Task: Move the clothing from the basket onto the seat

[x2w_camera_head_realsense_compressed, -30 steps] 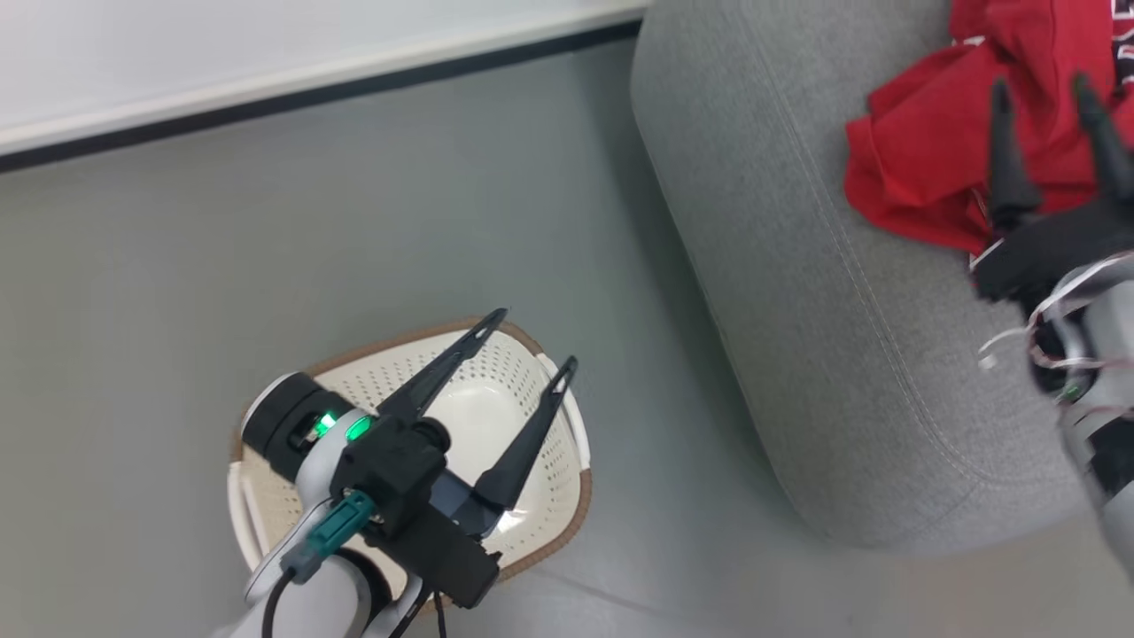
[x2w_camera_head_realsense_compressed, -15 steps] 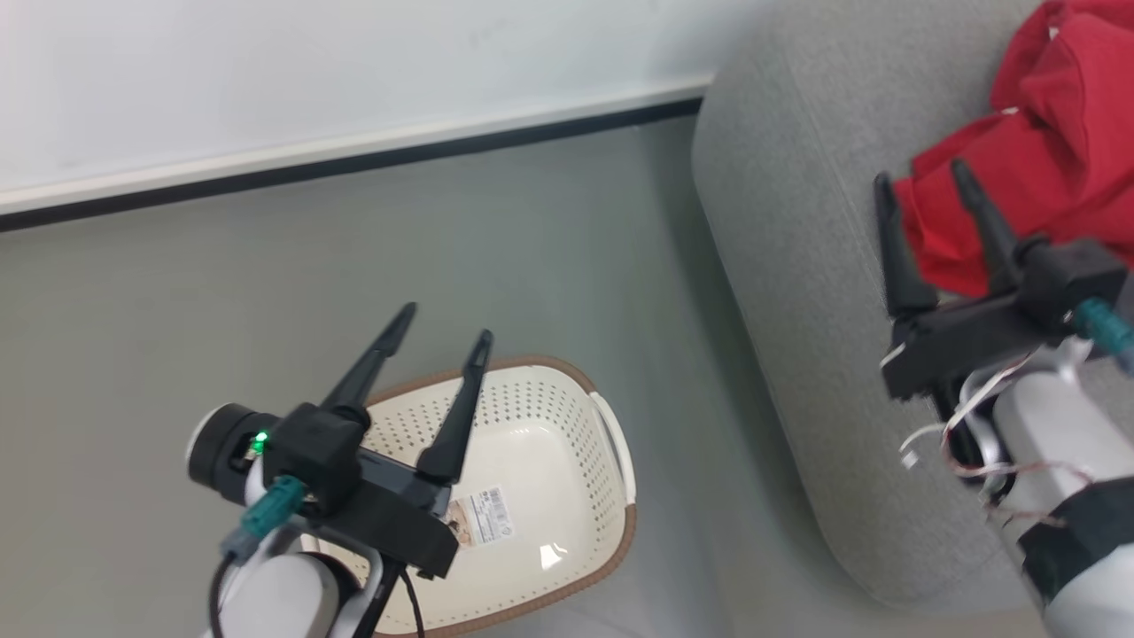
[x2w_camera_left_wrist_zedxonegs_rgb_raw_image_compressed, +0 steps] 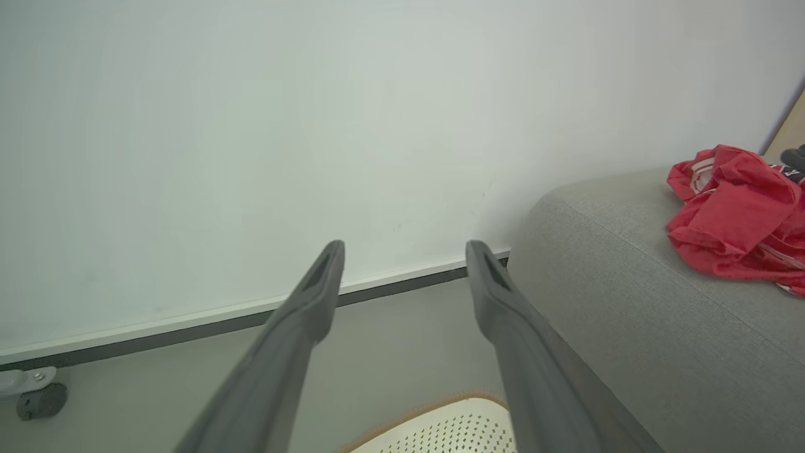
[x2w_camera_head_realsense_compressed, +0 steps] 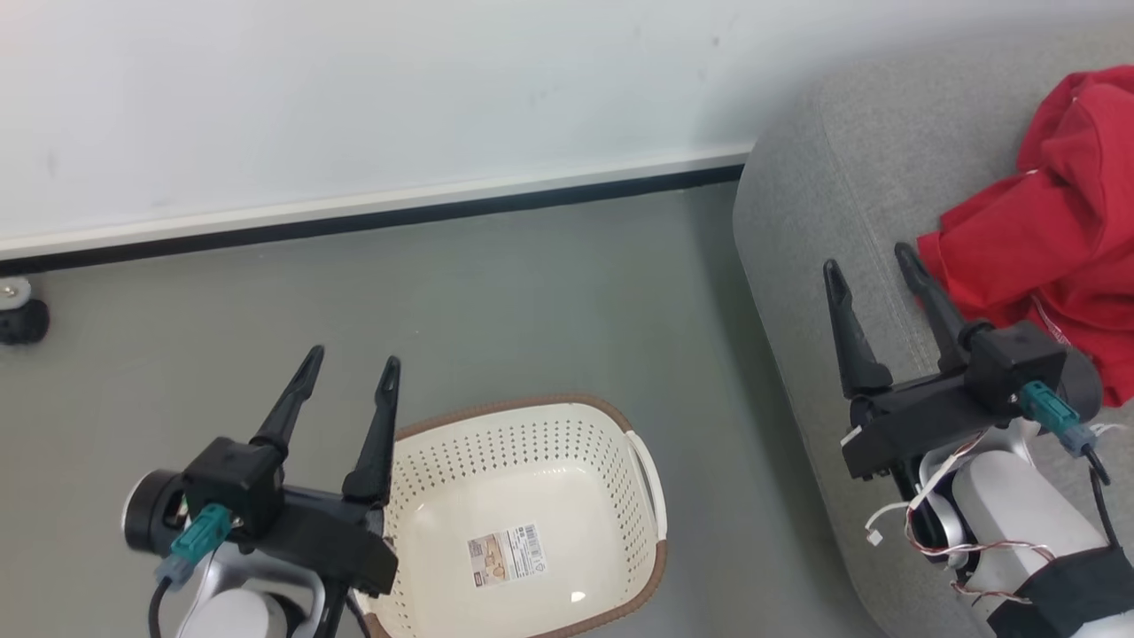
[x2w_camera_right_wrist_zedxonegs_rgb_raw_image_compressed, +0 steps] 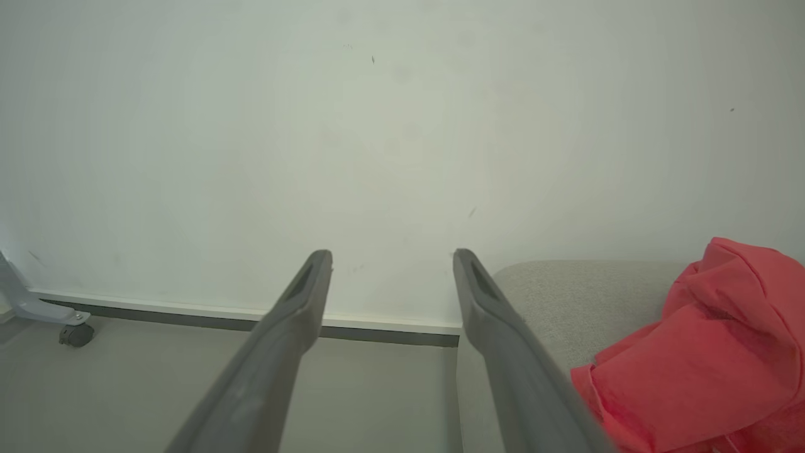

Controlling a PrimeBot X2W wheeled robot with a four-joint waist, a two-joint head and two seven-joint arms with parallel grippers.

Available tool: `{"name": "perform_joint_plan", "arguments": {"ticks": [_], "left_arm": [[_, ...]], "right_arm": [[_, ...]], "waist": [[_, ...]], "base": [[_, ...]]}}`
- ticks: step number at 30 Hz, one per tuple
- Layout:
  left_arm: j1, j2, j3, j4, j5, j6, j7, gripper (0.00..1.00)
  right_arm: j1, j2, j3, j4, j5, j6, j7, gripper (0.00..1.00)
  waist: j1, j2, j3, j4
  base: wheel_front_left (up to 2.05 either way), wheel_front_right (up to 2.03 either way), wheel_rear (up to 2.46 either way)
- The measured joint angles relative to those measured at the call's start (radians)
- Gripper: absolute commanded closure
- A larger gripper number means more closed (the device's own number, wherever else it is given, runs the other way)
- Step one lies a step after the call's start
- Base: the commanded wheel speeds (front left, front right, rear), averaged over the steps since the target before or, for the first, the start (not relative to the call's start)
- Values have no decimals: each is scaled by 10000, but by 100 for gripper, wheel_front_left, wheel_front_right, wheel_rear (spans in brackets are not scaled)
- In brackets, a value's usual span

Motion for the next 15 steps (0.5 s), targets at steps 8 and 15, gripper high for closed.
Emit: {"name": "perform_joint_plan", "arguments": {"ticks": [8,15], "left_arm": [[564,-13,232,59,-67,104,-90,0],[907,-17,550,61,-94,178,-173,0]], "right_arm": [[685,-63,-63,-245,0,-94,182,0],[1177,-75,-98,-462,0,-176,357,0]], "waist": [[0,0,-387,189],[0,0,-594,260]], "base": [[0,0,0],[0,0,0]]}}
